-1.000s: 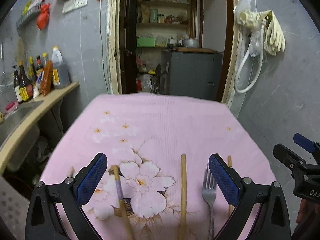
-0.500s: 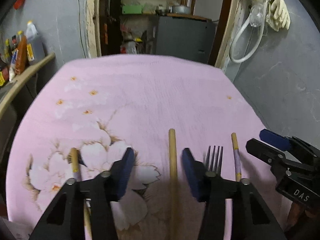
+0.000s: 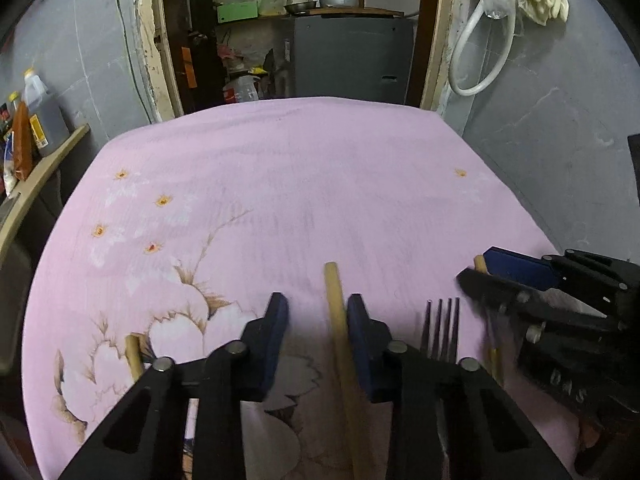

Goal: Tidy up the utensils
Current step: 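Grasp a wooden chopstick with the left tool while the right tool grasps another chopstick, then lift both chopsticks up to the white holder and release them inside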

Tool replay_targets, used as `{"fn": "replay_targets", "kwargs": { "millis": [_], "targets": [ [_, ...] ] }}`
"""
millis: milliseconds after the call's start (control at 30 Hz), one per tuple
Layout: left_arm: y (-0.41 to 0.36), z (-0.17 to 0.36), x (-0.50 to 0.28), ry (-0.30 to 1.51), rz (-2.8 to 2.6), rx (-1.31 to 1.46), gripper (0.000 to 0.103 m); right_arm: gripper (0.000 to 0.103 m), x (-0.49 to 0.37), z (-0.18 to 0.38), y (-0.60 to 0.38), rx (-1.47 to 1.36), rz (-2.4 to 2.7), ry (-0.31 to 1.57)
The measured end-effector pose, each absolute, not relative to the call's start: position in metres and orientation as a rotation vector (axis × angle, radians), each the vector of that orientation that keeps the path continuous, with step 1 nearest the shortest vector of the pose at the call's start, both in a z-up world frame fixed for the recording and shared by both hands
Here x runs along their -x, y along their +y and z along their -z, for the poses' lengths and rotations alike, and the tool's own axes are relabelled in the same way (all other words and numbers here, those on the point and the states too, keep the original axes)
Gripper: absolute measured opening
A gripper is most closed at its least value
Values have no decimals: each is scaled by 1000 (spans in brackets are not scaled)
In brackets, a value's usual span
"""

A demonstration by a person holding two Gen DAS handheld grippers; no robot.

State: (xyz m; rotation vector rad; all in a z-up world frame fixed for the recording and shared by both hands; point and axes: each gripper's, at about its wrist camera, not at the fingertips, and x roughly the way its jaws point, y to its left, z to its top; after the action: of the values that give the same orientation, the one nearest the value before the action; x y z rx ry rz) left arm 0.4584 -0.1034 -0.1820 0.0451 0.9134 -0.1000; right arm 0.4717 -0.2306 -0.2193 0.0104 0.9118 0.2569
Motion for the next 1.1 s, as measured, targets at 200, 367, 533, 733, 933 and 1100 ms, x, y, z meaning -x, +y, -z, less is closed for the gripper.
{"fn": "replay_targets", "kwargs": {
  "millis": [200,367,533,733,933,1100],
  "targets": [
    [-94,175,-471,969,111,13,10,8,-474,216,-246,-172,-278,953],
    [-84,158,-461,946,115,121,8,8,-459,198,-258,-259,-290,902],
    [-78,122,-438,850,129,192,1,7,-438,163,-267,-272,-295,802],
    [-82,103,-416,818,179,168,1,7,-413,128,-263,-228,-290,728],
    [-69,130,-415,920,154,184,1,7,-414,133,-267,-249,-281,756],
    [-67,164,-425,1024,161,178,2,7,-435,162,-271,-292,-273,831]
  ]
}}
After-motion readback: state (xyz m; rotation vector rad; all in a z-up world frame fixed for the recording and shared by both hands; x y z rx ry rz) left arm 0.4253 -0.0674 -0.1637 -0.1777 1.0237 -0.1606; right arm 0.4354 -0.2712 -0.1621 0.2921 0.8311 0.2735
